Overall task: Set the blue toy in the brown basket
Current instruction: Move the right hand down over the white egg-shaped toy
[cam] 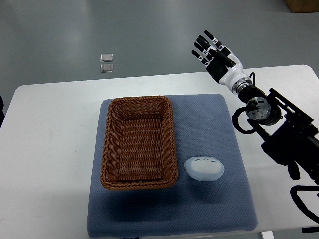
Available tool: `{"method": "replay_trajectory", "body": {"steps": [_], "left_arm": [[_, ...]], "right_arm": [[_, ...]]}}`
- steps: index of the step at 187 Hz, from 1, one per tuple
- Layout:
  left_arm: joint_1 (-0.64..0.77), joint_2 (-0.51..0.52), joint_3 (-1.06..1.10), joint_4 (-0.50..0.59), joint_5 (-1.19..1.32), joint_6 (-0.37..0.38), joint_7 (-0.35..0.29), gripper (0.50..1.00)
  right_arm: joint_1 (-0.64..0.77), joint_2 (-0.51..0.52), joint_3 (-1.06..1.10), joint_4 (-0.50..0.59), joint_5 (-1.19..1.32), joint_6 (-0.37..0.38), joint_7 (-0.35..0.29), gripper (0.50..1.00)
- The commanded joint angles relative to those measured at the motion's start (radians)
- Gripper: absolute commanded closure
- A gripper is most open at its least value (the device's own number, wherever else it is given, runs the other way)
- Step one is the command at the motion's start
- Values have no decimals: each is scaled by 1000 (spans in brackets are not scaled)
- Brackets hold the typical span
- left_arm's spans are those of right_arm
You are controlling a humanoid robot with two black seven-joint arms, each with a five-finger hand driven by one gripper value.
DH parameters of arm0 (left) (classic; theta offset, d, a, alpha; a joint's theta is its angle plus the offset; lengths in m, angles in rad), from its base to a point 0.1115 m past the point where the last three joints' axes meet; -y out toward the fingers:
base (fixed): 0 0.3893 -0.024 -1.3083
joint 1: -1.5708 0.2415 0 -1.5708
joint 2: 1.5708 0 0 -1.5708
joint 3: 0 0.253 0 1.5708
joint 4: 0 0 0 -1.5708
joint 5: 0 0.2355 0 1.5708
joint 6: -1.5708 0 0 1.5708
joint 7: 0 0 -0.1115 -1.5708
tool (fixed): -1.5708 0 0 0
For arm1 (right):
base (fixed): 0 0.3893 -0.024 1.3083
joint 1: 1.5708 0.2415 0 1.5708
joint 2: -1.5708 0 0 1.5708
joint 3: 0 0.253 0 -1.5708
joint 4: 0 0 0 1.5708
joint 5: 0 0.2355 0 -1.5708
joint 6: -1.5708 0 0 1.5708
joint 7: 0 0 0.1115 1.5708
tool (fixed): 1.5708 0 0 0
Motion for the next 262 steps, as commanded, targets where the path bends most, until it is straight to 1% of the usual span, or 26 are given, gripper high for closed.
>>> {"method": "replay_trajectory", "body": {"steps": [1,36,60,88,107,118,137,153,172,182,198,212,228,238,240,262], "left_arm": [[0,0,0,0,0,0,0,500],[-1,0,0,2,0,0,0,500],[0,0,-5,2,0,1,0,500],[0,0,-6,-3,0,0,0,500],[0,0,-6,-8,0,0,0,500],[0,0,-6,-9,0,0,0,500],[0,0,-6,-11,0,0,0,500],[-1,0,-5,-9,0,0,0,500],[-1,0,-6,-8,0,0,0,500],[-1,0,-6,-8,0,0,0,500],[-1,0,-8,-6,0,0,0,500],[-3,0,-9,-3,0,0,0,500],[-3,0,-11,0,0,0,0,500],[-3,0,-11,0,0,0,0,500],[-3,0,-11,2,0,0,0,500],[-3,0,-9,3,0,0,0,500]], "right_arm": [[0,0,-2,0,0,0,0,593],[8,-3,-12,12,-9,12,-3,593],[40,-32,-48,17,-25,31,-9,593],[120,-135,-216,32,-71,74,-14,593],[215,-255,-408,63,-114,129,-26,593],[290,-328,-548,100,-156,167,-48,593],[411,-433,-749,160,-215,233,-55,593],[517,-511,-911,244,-282,284,-61,593],[638,-574,-1080,366,-382,325,-95,593],[693,-589,-1166,423,-417,339,-115,593],[770,-594,-1290,497,-448,341,-140,593],[813,-594,-1356,557,-449,341,-152,593],[819,-592,-1373,607,-449,341,-153,593],[819,-592,-1373,607,-449,341,-153,593],[819,-591,-1372,632,-448,342,-152,593],[815,-584,-1372,658,-443,336,-152,593]]}}
